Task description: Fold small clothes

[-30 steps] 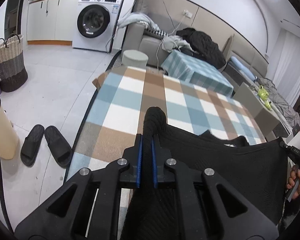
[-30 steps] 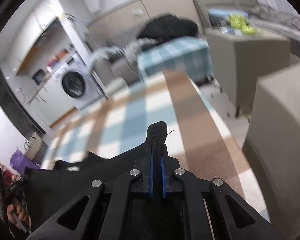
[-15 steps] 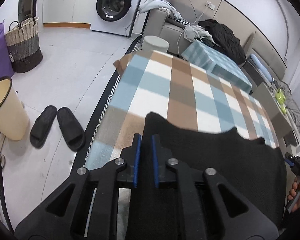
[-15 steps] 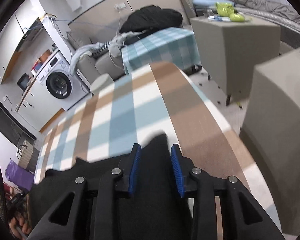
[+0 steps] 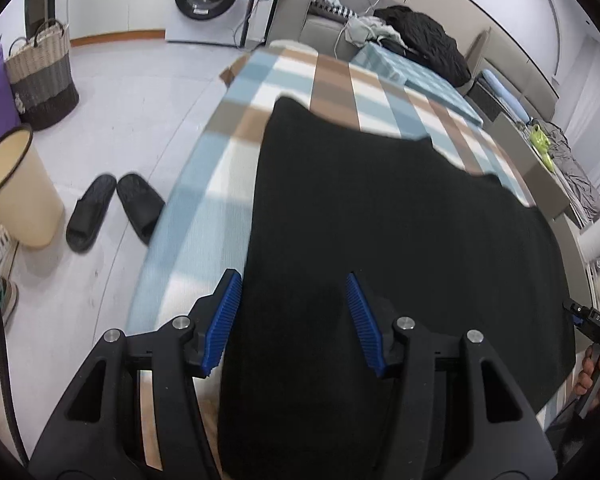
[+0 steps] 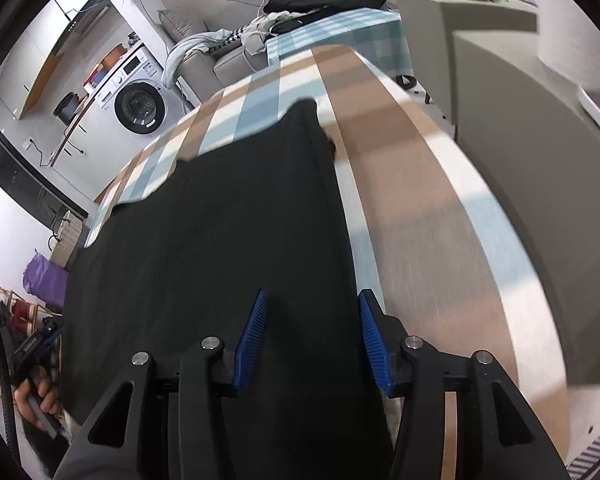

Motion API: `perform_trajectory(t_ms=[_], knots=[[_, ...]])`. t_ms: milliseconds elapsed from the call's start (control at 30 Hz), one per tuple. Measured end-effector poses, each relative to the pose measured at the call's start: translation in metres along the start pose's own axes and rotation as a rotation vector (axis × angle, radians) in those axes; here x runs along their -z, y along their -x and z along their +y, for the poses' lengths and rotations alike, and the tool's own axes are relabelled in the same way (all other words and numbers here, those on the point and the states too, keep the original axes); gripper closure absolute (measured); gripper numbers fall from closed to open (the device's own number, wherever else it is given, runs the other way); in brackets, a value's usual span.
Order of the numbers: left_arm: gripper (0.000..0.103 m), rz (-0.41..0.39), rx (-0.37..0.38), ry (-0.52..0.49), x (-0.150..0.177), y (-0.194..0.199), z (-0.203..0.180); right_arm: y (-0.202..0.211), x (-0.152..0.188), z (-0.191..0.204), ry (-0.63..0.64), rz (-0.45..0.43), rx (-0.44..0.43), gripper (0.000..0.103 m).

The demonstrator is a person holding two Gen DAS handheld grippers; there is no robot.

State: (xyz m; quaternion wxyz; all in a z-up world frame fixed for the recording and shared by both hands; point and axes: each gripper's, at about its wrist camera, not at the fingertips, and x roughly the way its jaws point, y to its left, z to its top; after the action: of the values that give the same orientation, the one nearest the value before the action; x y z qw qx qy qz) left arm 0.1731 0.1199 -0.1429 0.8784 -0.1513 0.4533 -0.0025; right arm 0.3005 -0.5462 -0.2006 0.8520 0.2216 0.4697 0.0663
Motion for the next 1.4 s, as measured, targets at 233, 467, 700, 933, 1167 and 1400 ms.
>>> perform_trajectory(t_ms=[233, 467, 700, 933, 1167, 1400], knots=[[0.088, 0.001, 0.011, -0.082, 0.027, 0.013, -0.010, 0.019, 0.026, 0.006, 0.075, -0.057, -0.021, 0.092], [0.088, 0.000, -0.014, -0.085, 0.028, 0.023, -0.012, 0.026, 0.028, 0.003, 0.084, -0.048, 0.015, 0.088], [0.065, 0.012, 0.002, -0.063, 0.046, 0.033, -0.009, 0.034, 0.043, 0.002, 0.061, -0.040, -0.043, 0.077], [0.092, -0.007, -0.004, -0.045, 0.053, 0.045, 0.002, 0.043, 0.050, 0.002, 0.072, -0.087, -0.012, 0.093], [0.089, -0.019, -0.044, -0.037, 0.055, 0.059, 0.000, 0.059, 0.050, 0.001, 0.052, -0.109, 0.021, 0.079], [0.051, -0.101, -0.049, -0.049, 0.061, 0.090, -0.016, 0.082, 0.056, 0.030, 0.145, -0.166, 0.024, 0.061]])
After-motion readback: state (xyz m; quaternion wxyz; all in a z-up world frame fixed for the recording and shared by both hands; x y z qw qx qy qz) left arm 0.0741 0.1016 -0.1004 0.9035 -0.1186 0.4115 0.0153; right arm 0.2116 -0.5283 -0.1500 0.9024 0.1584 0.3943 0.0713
